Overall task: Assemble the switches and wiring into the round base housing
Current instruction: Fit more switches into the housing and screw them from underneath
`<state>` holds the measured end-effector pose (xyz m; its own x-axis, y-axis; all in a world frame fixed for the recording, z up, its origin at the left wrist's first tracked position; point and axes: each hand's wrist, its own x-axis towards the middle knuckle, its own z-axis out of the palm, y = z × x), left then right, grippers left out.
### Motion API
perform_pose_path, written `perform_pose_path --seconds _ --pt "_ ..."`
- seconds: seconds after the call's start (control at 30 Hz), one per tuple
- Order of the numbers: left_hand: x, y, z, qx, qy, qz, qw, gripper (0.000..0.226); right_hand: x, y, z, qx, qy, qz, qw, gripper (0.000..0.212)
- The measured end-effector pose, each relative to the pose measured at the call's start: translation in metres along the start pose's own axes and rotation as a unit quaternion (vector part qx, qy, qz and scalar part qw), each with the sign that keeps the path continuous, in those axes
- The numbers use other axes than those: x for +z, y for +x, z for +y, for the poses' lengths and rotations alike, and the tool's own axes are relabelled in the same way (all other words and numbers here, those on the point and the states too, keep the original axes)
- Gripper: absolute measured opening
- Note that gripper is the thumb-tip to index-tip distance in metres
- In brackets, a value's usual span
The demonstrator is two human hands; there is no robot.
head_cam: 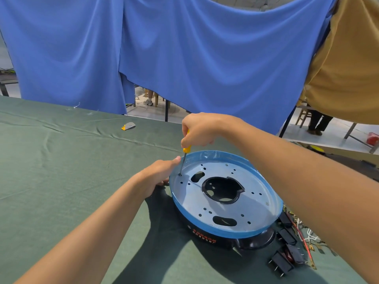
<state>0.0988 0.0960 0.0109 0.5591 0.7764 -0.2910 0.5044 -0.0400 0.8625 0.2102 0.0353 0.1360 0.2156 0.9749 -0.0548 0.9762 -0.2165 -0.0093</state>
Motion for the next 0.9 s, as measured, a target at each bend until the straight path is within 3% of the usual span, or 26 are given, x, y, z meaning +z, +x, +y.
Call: perform_pose_path --seconds 0.13,0.27,0.43,0.7,0.9 --pt "0.001 -0.001 -0.008 0.129 -0.082 0.117 0.981 0.037 -0.002 -0.003 0.0 -0.037 0.015 0.027 0.999 0.009" --pt "0.002 -0.008 -0.018 0.212 -0.116 0.145 0.96 0.019 -0.004 -0.004 -0.003 -0.067 0.044 0.042 0.996 0.007" --pt "0.012 -0.011 -0.03 0.241 -0.179 0.126 0.946 0.025 -0.015 -0.005 -0.009 -0.104 -0.027 -0.011 0.994 0.02" --pt "0.009 -0.007 -0.032 0.268 -0.113 0.164 0.943 0.03 -0.026 0.002 -0.013 -0.092 -0.108 -0.079 0.987 0.023" --pt "0.01 -0.007 -0.031 0.273 -0.091 0.168 0.943 0.034 -0.02 0.007 -0.022 -0.068 -0.067 -0.098 0.991 0.018"
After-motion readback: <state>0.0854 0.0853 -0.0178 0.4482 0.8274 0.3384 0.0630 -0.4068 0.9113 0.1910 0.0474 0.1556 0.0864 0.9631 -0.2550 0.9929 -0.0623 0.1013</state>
